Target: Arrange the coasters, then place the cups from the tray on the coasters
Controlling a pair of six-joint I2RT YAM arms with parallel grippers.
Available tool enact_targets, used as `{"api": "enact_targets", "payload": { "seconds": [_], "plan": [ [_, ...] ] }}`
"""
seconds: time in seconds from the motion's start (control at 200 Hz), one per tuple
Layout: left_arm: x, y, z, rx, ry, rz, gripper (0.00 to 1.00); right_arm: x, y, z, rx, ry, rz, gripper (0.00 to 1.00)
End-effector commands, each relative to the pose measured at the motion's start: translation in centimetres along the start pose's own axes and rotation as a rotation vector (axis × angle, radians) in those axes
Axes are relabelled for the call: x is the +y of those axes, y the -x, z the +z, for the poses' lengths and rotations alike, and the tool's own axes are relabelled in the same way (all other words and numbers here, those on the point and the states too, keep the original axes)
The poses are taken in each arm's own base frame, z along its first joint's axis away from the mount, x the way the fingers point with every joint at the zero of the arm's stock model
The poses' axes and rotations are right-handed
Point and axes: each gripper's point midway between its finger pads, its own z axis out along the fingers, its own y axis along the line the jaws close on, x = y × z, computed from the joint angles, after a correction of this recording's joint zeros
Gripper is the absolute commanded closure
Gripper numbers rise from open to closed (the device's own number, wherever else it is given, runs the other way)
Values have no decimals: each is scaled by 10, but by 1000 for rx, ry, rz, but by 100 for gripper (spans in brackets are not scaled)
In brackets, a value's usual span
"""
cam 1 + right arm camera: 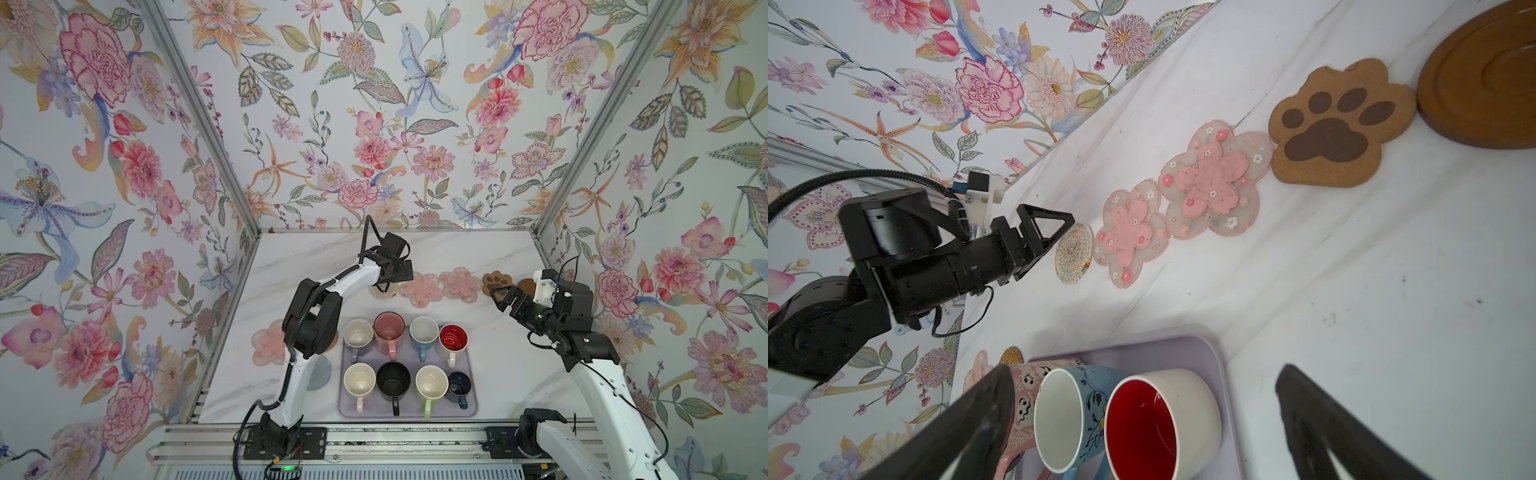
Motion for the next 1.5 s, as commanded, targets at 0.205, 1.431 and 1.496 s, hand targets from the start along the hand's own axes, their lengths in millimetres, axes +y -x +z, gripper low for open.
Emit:
{"api": "enact_targets", "payload": {
  "seconds": [0.205, 1.431, 1.496],
  "plan": [
    [38, 25, -128, -236, 51, -12, 1, 7, 1, 20, 26, 24, -2, 1],
    [190, -135, -156, -185, 85, -397, 1, 44, -7, 50, 88, 26, -98, 1],
    [189, -134, -150, -162, 87, -396, 1, 44, -7, 50, 89, 26, -96, 1]
  ]
}}
